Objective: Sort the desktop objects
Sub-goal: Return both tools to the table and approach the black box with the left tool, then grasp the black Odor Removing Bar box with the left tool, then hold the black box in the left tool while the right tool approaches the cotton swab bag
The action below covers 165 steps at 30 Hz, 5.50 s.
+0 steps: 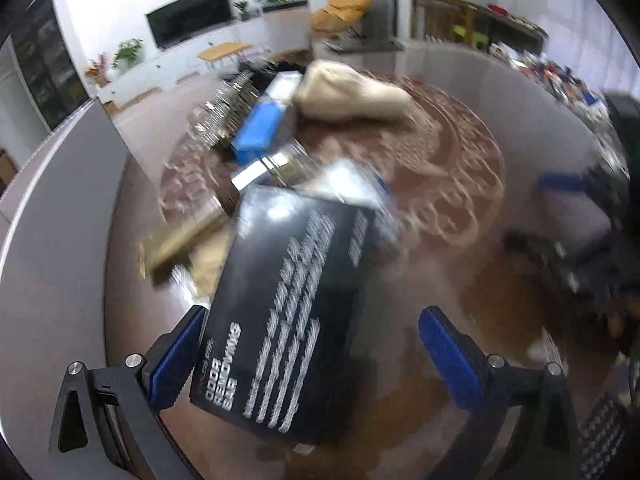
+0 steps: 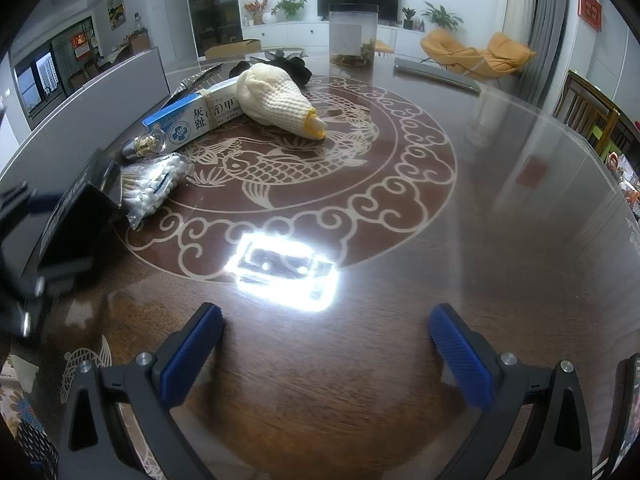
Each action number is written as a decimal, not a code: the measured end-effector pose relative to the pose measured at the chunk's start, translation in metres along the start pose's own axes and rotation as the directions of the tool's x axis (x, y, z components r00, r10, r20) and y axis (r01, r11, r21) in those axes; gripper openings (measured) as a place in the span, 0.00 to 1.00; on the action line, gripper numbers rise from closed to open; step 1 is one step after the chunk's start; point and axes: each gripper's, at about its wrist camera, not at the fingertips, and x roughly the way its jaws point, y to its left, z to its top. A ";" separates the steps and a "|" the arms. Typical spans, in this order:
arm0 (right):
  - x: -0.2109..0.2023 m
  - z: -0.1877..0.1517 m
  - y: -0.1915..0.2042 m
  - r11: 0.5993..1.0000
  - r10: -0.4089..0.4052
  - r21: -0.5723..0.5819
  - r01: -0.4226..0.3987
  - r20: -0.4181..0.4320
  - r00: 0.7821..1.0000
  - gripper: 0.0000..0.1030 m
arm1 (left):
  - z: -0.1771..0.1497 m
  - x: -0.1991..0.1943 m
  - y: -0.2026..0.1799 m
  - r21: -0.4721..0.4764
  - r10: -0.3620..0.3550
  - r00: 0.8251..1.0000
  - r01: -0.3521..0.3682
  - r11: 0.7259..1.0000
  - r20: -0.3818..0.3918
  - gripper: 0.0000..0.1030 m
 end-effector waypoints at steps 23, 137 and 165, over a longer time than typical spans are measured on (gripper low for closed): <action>0.000 0.000 0.000 1.000 -0.003 0.004 0.003 0.000 1.000 1.00 | -0.007 0.006 -0.004 0.039 -0.104 0.993 0.106 0.994 -0.053 1.00; 0.022 0.017 -0.021 1.000 -0.007 -0.001 0.007 -0.002 1.000 1.00 | 0.002 0.015 -0.004 -0.333 0.148 0.988 -0.126 0.934 0.040 1.00; 0.021 0.016 -0.021 1.000 -0.006 -0.002 0.006 -0.002 1.000 1.00 | 0.002 0.015 -0.004 -0.334 0.148 0.988 -0.126 0.934 0.040 1.00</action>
